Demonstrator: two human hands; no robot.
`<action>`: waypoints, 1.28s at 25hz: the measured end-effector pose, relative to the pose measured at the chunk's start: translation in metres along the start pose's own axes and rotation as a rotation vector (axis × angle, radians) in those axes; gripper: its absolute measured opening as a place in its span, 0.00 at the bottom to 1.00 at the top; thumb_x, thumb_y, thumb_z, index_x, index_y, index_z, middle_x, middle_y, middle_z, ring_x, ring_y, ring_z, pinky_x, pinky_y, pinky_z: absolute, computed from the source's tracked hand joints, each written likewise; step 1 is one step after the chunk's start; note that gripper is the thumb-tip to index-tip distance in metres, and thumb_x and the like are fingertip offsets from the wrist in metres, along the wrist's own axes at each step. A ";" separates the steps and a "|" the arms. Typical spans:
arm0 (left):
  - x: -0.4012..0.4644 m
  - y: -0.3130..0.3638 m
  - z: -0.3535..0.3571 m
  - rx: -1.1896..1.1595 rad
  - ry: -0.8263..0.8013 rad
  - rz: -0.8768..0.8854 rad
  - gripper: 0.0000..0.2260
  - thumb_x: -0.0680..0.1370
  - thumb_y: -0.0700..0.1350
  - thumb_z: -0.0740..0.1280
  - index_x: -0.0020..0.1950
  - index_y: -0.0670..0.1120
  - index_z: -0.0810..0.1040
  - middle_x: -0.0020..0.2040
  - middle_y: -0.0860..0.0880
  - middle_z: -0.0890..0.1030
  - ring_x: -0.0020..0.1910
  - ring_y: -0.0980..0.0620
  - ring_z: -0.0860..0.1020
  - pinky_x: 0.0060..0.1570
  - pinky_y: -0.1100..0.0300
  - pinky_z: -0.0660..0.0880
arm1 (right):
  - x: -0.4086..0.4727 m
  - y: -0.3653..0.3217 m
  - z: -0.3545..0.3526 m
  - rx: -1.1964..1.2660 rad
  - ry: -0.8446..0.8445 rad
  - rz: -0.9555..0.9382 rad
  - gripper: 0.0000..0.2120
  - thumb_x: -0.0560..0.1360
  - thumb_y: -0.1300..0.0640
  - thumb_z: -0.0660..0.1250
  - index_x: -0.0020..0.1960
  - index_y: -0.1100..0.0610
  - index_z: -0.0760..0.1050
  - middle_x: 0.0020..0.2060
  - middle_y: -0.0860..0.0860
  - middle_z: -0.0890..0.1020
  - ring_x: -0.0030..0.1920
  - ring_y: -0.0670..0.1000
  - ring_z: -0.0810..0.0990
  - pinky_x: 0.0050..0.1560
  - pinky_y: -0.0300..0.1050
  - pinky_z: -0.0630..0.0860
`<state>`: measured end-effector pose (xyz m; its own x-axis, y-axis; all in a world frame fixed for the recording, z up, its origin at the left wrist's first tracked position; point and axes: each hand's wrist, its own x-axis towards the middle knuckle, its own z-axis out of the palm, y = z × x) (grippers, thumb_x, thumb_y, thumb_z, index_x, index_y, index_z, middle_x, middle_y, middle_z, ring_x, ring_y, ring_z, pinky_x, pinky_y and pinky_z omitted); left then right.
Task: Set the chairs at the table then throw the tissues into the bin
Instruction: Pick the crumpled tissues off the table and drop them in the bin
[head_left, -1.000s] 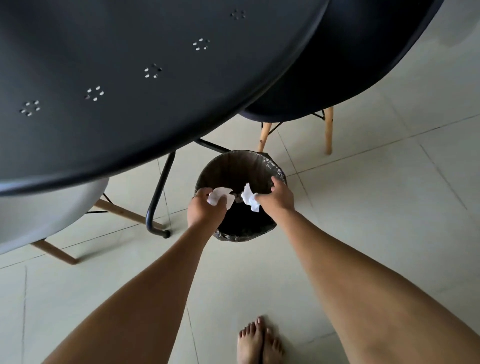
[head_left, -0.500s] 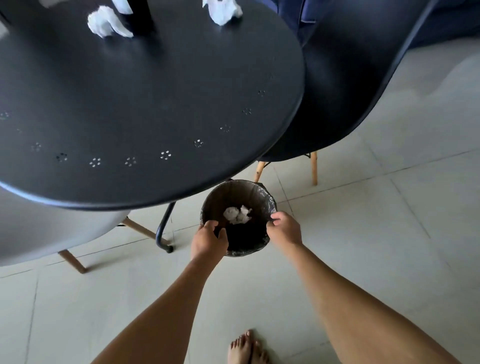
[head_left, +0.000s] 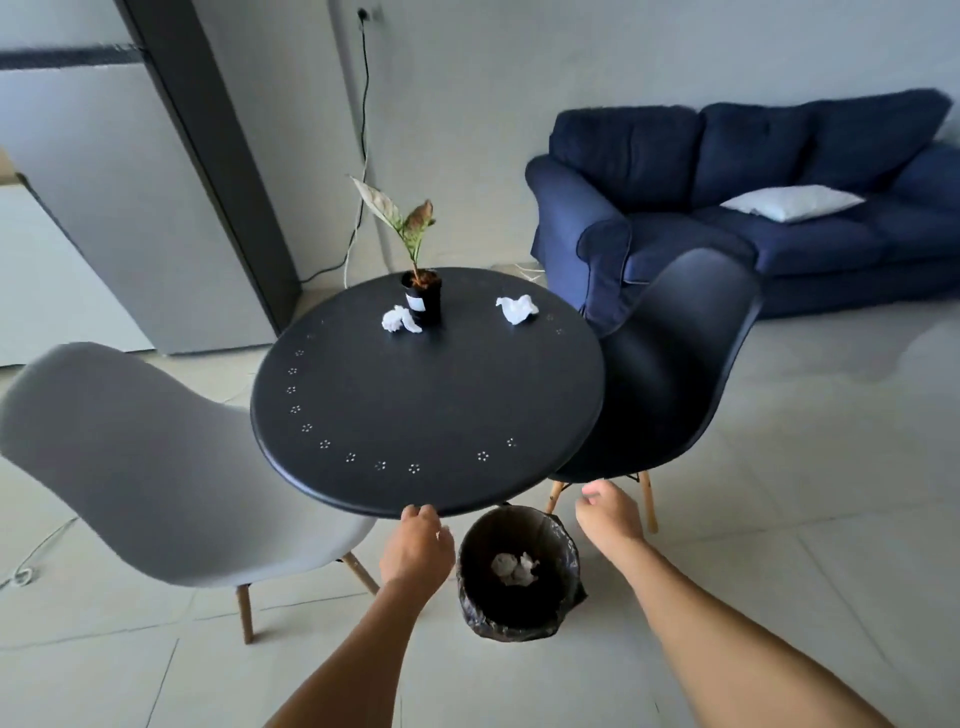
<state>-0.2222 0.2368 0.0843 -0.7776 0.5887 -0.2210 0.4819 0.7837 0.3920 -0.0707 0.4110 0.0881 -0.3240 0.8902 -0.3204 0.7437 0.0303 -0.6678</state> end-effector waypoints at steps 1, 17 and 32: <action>0.007 0.003 -0.012 -0.003 0.030 0.011 0.11 0.78 0.48 0.58 0.52 0.42 0.75 0.56 0.45 0.76 0.50 0.43 0.79 0.46 0.54 0.74 | 0.005 -0.014 -0.007 -0.004 0.007 -0.022 0.15 0.76 0.59 0.61 0.61 0.58 0.76 0.60 0.56 0.80 0.59 0.57 0.78 0.56 0.45 0.74; 0.291 0.016 -0.147 0.017 0.095 -0.005 0.15 0.77 0.48 0.60 0.62 0.43 0.71 0.62 0.43 0.70 0.59 0.40 0.75 0.51 0.50 0.74 | 0.231 -0.226 -0.005 -0.233 -0.062 -0.189 0.25 0.72 0.59 0.62 0.69 0.53 0.69 0.66 0.55 0.72 0.63 0.56 0.73 0.56 0.42 0.71; 0.446 0.026 -0.102 0.142 -0.070 0.028 0.19 0.78 0.52 0.61 0.68 0.51 0.69 0.66 0.45 0.66 0.62 0.41 0.71 0.49 0.51 0.73 | 0.368 -0.267 0.066 -0.788 -0.242 -0.181 0.32 0.73 0.63 0.61 0.74 0.45 0.60 0.71 0.55 0.61 0.68 0.59 0.68 0.65 0.51 0.72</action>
<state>-0.5980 0.4996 0.0865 -0.7353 0.6195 -0.2749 0.5592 0.7837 0.2703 -0.4269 0.7005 0.1037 -0.5269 0.7220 -0.4484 0.8297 0.5514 -0.0871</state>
